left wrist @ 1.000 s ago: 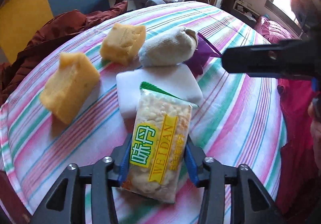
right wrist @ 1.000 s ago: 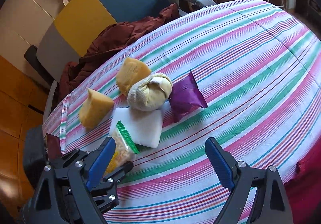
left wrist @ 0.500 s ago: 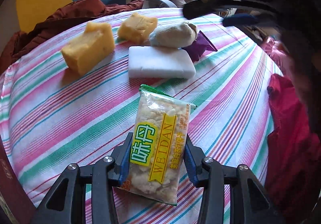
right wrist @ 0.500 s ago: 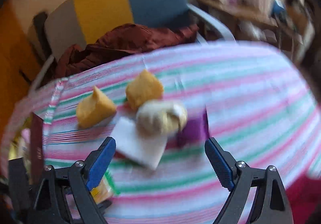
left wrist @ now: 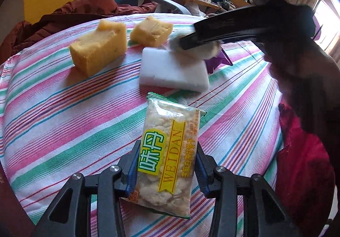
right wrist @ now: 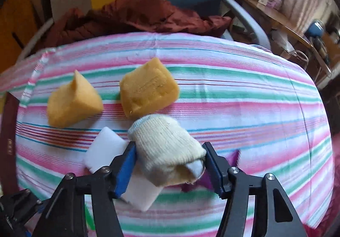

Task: Organize objects
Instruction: 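Grasp the WEIDAN snack bag with the left tool while the right tool grasps the beige cloth bundle, then carry the snack bag and cloth bundle into the gold tray and release both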

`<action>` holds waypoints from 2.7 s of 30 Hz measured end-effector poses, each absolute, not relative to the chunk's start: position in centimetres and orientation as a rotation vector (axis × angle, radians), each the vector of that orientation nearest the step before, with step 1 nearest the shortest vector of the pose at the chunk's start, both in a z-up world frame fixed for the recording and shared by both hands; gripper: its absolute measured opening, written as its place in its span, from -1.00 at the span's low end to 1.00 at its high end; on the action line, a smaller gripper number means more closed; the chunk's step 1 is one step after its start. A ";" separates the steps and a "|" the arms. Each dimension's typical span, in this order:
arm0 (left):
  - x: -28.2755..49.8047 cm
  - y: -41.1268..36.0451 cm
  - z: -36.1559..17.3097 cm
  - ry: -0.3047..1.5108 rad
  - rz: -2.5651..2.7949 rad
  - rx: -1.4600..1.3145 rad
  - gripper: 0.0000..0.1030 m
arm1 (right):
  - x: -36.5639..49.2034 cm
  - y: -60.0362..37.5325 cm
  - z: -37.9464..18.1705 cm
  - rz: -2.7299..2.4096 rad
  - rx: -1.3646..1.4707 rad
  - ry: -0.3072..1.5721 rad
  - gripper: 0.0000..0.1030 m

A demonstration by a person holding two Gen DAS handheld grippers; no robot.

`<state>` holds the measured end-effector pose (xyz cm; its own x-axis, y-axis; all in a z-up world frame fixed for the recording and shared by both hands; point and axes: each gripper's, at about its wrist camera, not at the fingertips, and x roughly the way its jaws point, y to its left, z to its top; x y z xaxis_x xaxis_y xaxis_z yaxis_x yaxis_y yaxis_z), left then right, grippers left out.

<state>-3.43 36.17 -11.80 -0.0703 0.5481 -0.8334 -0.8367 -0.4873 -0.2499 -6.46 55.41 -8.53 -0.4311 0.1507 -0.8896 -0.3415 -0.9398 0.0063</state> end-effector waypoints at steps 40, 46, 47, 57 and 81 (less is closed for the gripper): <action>-5.1 5.4 -2.8 -0.250 2.202 -1.150 -0.13 | 0.8 30.4 -4.0 2.971 -1.451 0.622 0.20; -6.9 2.7 -3.3 -0.384 2.210 -1.187 -0.13 | -0.3 25.5 -4.1 3.049 -1.529 0.514 0.20; -7.1 2.8 -3.2 -0.388 2.209 -1.185 -0.13 | -0.6 24.6 -4.2 3.062 -1.545 0.485 0.20; -12.8 9.0 -1.8 -0.298 2.152 -1.186 0.01 | -3.1 19.8 -6.7 3.081 -1.675 0.344 0.22; -8.7 3.4 -3.7 -0.252 2.387 -1.212 0.28 | -1.5 20.9 -7.0 3.067 -1.617 0.417 0.61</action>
<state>-8.66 3.44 -3.74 -0.5133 0.4684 -0.7191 -0.3082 -0.8826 -0.3549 -1.55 20.85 -7.02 -0.5235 -0.4085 -0.7478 0.1940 -0.9117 0.3622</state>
